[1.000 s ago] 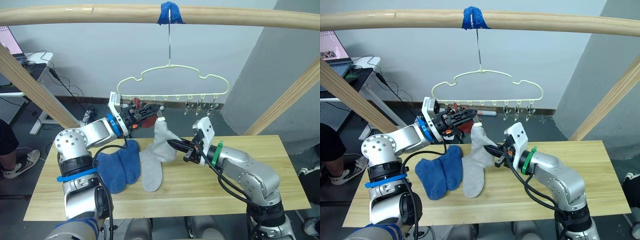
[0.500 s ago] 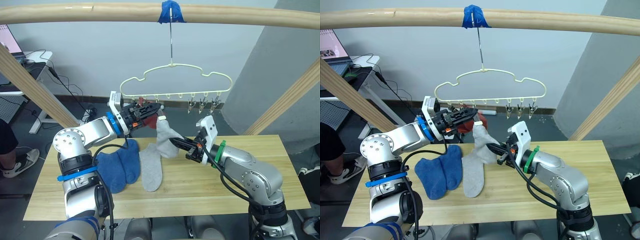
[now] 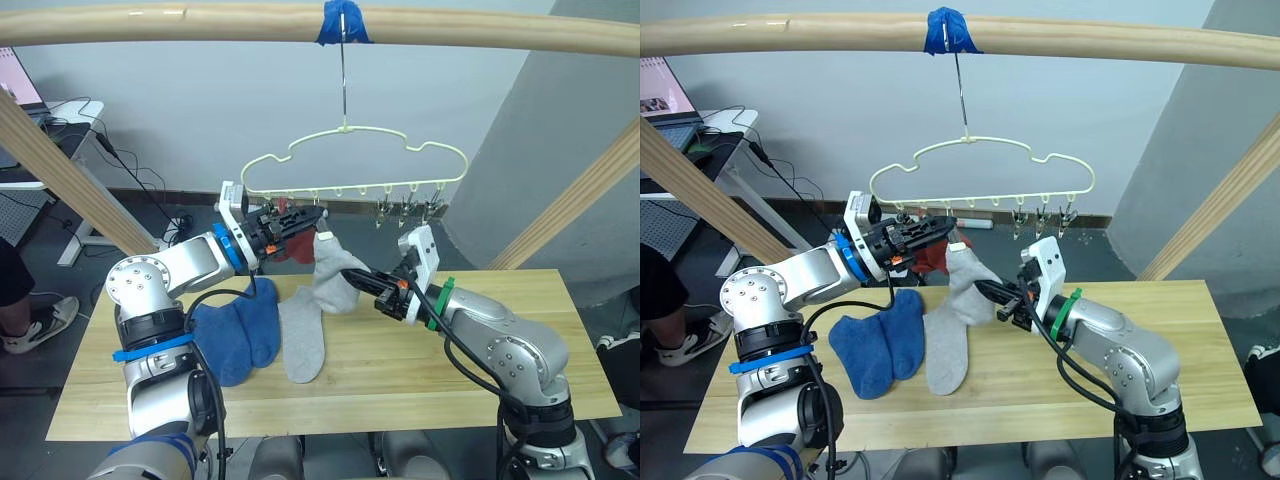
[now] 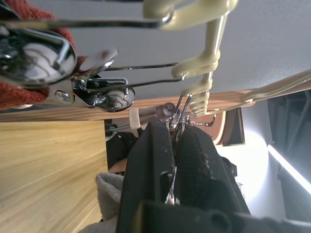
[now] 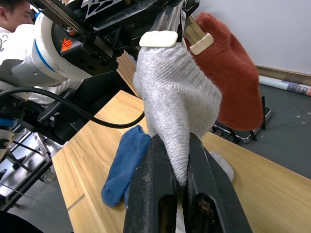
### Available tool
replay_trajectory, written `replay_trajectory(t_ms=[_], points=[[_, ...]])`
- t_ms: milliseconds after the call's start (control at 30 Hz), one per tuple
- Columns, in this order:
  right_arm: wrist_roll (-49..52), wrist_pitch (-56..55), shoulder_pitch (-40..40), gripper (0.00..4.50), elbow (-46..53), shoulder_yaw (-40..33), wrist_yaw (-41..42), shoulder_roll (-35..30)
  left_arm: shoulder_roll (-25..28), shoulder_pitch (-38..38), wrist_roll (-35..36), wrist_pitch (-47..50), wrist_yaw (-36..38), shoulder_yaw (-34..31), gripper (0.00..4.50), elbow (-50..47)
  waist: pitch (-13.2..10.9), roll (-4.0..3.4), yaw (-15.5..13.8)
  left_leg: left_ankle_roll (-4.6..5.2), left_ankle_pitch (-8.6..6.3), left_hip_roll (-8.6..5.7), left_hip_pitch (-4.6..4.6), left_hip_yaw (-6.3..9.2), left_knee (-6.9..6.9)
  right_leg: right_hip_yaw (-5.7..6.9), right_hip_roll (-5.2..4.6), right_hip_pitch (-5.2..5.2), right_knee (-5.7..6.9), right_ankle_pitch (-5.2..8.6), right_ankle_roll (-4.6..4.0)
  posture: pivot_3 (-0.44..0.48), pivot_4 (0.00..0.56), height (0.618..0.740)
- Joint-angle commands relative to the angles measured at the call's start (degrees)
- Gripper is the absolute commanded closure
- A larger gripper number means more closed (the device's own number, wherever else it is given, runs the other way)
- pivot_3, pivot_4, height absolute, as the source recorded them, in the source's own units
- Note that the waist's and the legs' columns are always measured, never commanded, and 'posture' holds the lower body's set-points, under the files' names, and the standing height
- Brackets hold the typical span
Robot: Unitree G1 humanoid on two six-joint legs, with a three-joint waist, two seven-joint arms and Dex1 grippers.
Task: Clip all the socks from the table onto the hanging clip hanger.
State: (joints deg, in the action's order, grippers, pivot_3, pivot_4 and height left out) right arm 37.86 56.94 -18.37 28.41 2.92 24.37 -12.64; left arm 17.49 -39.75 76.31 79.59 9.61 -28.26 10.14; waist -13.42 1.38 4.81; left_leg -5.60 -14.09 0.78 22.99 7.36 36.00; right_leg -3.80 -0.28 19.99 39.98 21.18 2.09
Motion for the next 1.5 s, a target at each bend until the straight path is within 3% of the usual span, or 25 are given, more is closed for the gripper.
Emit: replay_trajectory(t_ms=[33,200,233,467,633,667,767,900,1133,1200,1267,1333,1500], points=[[2.30,0.12,-1.04,4.48,0.85,-1.53,-0.36,0.22,1.22,0.80,0.59,-0.52,2.11,1.39,4.35,-2.87,-0.04,-0.01,-0.03,0.00,0.00,0.00,0.00,0.00,0.00,0.00,0.00,0.01,0.00,0.00,0.00,-0.071,0.234,0.740],[2.00,-0.57,-1.63,4.48,0.12,-0.81,-0.69,-0.30,2.51,2.21,-0.74,-2.76,5.92,3.95,4.35,-5.78,-0.09,-0.03,-0.02,0.00,0.00,0.01,0.01,-0.02,-0.04,-0.02,0.00,0.04,-0.02,0.00,0.00,-0.071,0.232,0.740],[1.89,-0.74,-1.71,4.50,-0.08,-0.69,-0.70,-0.34,2.59,2.26,-0.68,-3.11,6.13,4.06,3.60,-5.82,-0.10,-0.02,-0.03,-0.01,0.00,0.01,0.01,-0.04,-0.04,-0.03,0.00,0.04,-0.01,0.00,0.00,-0.070,0.232,0.740],[0.96,-2.07,-2.03,4.50,-1.04,0.93,-0.52,-0.66,3.98,1.83,0.21,-3.35,7.44,3.99,1.52,-5.24,-0.12,-0.02,-0.02,0.00,0.00,0.01,0.02,-0.04,-0.04,-0.03,0.00,0.06,-0.01,0.00,0.00,-0.060,0.229,0.740],[-2.58,-4.70,-2.22,4.50,-2.98,3.38,-0.79,-1.10,9.19,2.92,-4.48,-5.05,11.35,6.39,0.02,-7.72,-0.13,-0.02,0.01,-0.01,0.00,0.01,0.03,-0.03,-0.05,-0.03,0.00,0.09,0.00,0.00,0.00,-0.050,0.221,0.740],[-4.14,-5.61,-2.14,4.50,-3.94,4.15,-1.08,-1.29,10.68,3.58,-5.73,-5.45,12.95,7.67,0.02,-9.26,-0.13,-0.02,0.05,-0.01,0.01,0.02,0.03,-0.03,-0.06,-0.03,0.01,0.09,0.00,0.00,0.00,-0.046,0.219,0.740],[-7.57,-7.99,-1.56,3.72,-6.71,5.49,-1.41,-1.80,14.33,5.53,-9.79,-8.20,17.56,11.61,0.00,-14.22,-0.13,-0.03,-0.09,-0.02,0.01,0.02,0.03,-0.09,-0.10,-0.10,0.00,0.14,-0.01,0.00,0.00,-0.037,0.215,0.740],[-10.87,-10.93,0.08,2.34,-8.32,6.21,-0.66,-3.53,16.80,8.38,-17.01,-15.58,22.53,16.36,0.00,-19.64,-0.14,-0.05,-0.58,-0.02,0.01,0.01,0.05,-0.10,-0.11,-0.10,-0.03,0.15,-0.04,0.00,0.00,-0.027,0.211,0.740],[-14.17,-13.30,6.22,0.01,-4.98,4.34,-1.57,-7.53,17.75,13.49,-25.65,-27.55,28.18,17.55,0.00,-22.57,-0.14,-0.05,-1.20,-0.02,0.01,0.03,0.05,-0.15,-0.13,-0.15,-0.03,0.18,-0.04,0.00,0.00,-0.016,0.204,0.740],[-15.79,-14.79,7.63,0.01,-3.45,3.84,-2.83,-7.81,17.98,14.46,-27.67,-30.09,29.09,17.83,0.00,-23.02,-0.14,-0.05,-1.30,-0.02,0.01,0.04,0.07,-0.15,-0.15,-0.15,-0.03,0.21,-0.04,0.00,0.00,-0.015,0.204,0.740],[-18.73,-16.97,8.98,0.01,-1.18,3.80,-5.49,-7.65,16.10,18.84,-36.15,-42.15,27.03,17.66,0.00,-25.68,-0.14,-0.05,-1.23,-0.02,0.01,0.03,0.07,-0.16,-0.14,-0.16,-0.03,0.22,-0.03,0.00,0.00,-0.015,0.204,0.740],[-21.57,-19.40,9.77,0.01,0.18,4.26,-7.52,-7.32,15.71,21.49,-39.57,-46.21,26.70,18.09,0.00,-26.22,-0.14,-0.05,-1.30,-0.02,0.01,0.06,0.05,-0.25,-0.16,-0.26,-0.08,0.22,-0.04,0.00,0.00,-0.019,0.202,0.740],[-22.86,-21.48,9.20,0.01,2.55,4.43,-9.66,-4.46,19.14,24.29,-38.76,-50.51,40.27,20.38,0.00,-26.02,-0.14,-0.05,-1.57,-0.02,0.01,0.04,0.07,-0.18,-0.16,-0.17,-0.09,0.22,-0.02,0.00,0.00,-0.023,0.207,0.740]])
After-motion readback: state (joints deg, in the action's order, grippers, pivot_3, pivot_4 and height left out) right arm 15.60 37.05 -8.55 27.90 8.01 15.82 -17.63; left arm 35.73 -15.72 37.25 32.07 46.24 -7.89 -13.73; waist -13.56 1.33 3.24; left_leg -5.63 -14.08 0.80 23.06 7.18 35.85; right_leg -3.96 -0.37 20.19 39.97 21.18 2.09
